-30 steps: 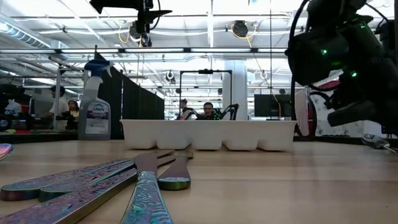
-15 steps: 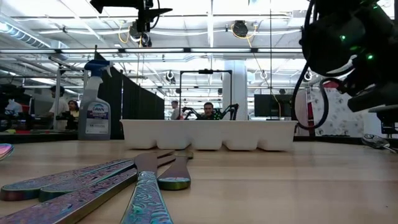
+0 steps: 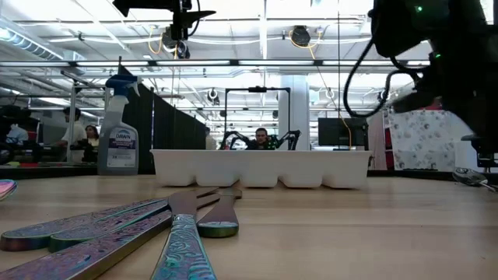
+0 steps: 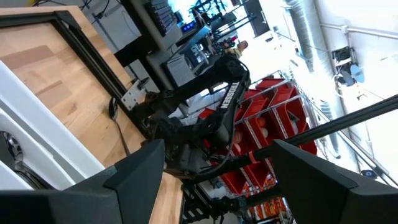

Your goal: Sort silverware

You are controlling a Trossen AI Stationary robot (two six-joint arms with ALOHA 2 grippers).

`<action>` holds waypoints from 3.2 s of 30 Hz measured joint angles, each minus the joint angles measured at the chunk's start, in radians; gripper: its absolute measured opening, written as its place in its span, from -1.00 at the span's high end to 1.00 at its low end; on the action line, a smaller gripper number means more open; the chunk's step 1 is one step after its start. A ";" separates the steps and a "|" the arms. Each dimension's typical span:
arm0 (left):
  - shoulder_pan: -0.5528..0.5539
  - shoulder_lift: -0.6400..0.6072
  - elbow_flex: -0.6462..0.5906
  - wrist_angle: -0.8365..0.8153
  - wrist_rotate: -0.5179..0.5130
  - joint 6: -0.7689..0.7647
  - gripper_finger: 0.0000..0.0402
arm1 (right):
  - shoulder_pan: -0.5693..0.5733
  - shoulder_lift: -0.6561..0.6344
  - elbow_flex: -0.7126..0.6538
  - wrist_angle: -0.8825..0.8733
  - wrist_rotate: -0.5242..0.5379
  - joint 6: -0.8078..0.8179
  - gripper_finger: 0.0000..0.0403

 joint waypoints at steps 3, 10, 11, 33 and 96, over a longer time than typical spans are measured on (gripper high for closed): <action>0.000 0.000 0.000 0.000 0.000 0.001 -0.38 | -0.012 0.000 0.000 0.025 0.058 0.099 1.00; 0.000 0.000 0.000 0.001 0.000 0.005 -0.38 | -0.052 0.006 -0.002 0.102 0.133 0.043 1.00; 0.000 0.000 0.000 0.000 0.000 0.005 -0.38 | -0.057 0.004 -0.001 0.128 0.146 0.019 1.00; 0.000 0.000 0.000 -0.029 -0.016 0.035 -0.38 | -0.351 -0.188 0.006 0.921 0.520 -1.160 1.00; 0.002 0.000 0.000 -0.029 -0.081 0.021 -0.38 | -0.743 0.056 -0.230 0.251 0.136 -1.123 1.00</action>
